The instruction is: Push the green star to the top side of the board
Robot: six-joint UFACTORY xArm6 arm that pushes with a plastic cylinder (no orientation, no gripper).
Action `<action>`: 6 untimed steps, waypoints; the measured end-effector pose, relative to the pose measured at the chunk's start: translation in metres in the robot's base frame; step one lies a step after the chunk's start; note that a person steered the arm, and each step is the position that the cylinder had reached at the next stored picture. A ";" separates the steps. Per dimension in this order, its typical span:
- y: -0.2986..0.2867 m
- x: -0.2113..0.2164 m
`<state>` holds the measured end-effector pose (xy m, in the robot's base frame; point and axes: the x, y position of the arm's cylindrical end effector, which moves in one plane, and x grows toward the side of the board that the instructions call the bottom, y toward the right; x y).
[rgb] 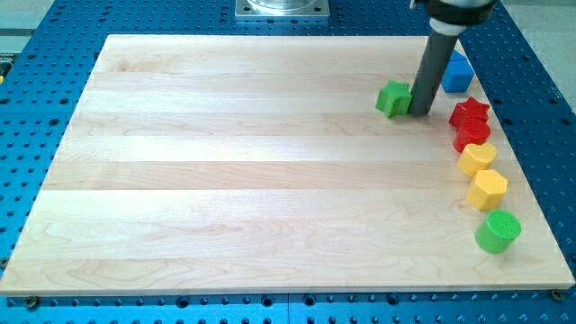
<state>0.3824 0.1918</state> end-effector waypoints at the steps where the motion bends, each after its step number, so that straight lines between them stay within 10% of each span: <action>1: -0.035 0.026; 3: -0.045 -0.049; 4: 0.004 -0.001; 6: -0.006 -0.095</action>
